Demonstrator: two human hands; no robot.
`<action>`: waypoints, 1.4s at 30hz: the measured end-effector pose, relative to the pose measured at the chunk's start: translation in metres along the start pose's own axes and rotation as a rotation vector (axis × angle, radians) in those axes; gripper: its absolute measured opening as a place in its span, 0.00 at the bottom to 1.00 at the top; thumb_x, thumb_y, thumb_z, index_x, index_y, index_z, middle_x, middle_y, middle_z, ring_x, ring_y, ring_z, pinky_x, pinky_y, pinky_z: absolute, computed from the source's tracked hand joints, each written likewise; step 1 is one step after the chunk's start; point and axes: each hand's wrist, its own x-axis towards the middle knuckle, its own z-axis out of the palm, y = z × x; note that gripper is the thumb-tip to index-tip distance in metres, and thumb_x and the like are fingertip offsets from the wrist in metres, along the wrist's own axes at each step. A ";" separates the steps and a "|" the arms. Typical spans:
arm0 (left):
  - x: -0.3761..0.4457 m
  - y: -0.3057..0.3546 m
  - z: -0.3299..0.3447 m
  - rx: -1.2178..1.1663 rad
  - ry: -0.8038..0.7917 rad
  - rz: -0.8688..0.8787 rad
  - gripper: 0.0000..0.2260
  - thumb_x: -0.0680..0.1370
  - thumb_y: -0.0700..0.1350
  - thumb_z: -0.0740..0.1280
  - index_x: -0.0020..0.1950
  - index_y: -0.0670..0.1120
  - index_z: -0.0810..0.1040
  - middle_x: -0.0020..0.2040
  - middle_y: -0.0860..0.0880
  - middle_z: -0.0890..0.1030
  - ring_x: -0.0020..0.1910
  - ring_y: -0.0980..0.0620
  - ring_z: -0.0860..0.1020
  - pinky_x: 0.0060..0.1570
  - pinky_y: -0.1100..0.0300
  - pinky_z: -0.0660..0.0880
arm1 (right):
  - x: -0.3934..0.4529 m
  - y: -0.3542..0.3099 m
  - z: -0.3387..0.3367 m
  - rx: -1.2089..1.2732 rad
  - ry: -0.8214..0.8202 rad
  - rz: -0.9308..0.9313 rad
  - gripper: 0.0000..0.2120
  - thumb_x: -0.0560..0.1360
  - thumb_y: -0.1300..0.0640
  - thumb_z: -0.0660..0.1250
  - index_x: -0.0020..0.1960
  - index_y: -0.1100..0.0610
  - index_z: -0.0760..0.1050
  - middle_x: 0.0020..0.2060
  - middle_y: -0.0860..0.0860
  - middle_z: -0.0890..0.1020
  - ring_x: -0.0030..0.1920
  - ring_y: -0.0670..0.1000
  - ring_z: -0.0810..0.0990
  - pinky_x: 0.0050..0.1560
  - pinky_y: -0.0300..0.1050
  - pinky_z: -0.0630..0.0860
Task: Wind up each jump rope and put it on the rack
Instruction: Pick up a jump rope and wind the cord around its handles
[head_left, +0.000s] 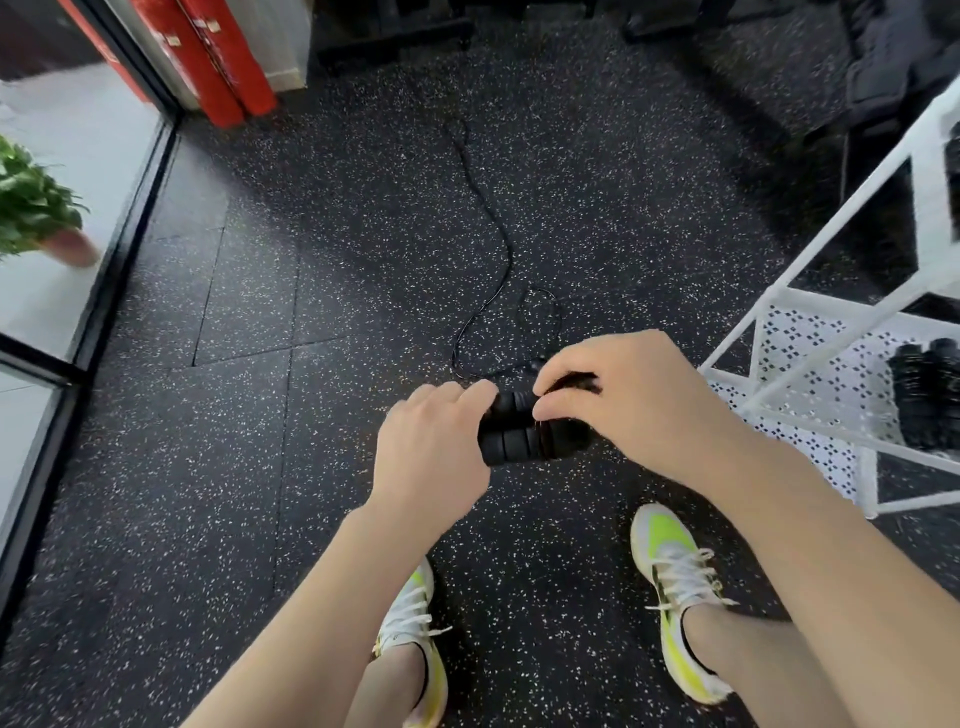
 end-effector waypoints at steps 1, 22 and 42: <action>0.000 0.000 0.001 -0.007 0.023 0.033 0.16 0.68 0.39 0.71 0.54 0.52 0.77 0.40 0.54 0.74 0.40 0.48 0.70 0.38 0.56 0.64 | 0.002 0.005 -0.004 0.073 -0.011 0.014 0.03 0.70 0.47 0.77 0.43 0.42 0.84 0.39 0.39 0.82 0.40 0.41 0.78 0.41 0.38 0.72; 0.007 0.013 -0.024 -0.353 0.196 -0.008 0.16 0.68 0.40 0.70 0.53 0.54 0.77 0.41 0.56 0.76 0.44 0.49 0.73 0.41 0.51 0.74 | 0.011 0.024 0.010 0.763 0.075 -0.014 0.11 0.80 0.66 0.66 0.51 0.54 0.84 0.45 0.46 0.87 0.46 0.45 0.84 0.49 0.38 0.78; 0.021 0.000 -0.015 -0.149 0.120 -0.423 0.13 0.73 0.42 0.68 0.54 0.52 0.73 0.45 0.51 0.76 0.43 0.44 0.74 0.40 0.53 0.67 | -0.017 -0.022 0.049 0.187 -0.209 0.123 0.13 0.85 0.52 0.56 0.44 0.54 0.72 0.26 0.36 0.79 0.22 0.42 0.73 0.31 0.41 0.73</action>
